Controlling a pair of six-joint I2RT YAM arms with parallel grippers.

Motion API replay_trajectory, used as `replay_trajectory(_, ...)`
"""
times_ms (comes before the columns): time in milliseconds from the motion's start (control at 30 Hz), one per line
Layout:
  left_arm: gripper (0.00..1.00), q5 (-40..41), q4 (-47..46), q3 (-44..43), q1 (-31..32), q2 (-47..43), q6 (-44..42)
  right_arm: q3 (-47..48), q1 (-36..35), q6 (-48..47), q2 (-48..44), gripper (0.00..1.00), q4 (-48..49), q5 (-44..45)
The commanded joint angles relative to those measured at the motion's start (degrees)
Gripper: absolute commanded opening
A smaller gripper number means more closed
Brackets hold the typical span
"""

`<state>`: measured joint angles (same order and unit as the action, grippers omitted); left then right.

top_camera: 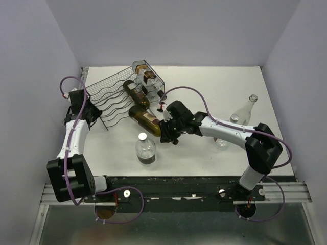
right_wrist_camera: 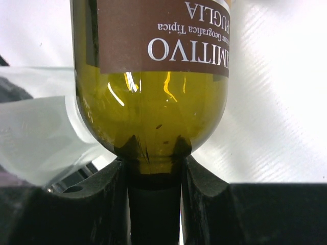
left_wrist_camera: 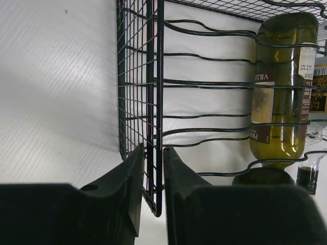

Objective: Put the wine bottle on the wine rack

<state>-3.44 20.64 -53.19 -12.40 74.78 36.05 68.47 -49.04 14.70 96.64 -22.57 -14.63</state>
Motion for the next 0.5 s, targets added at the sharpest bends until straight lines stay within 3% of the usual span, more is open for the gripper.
replay_trajectory(0,0.26,-10.1,-5.3,1.7,3.4,-1.8,3.9,3.4,-0.7,-0.8,2.0,0.01,10.9,2.3)
replay_trajectory(467,0.19,-12.3,-10.3,4.9,8.4,-3.7,6.5,9.6,-1.2,-0.9,11.0,0.01,16.5,2.9)
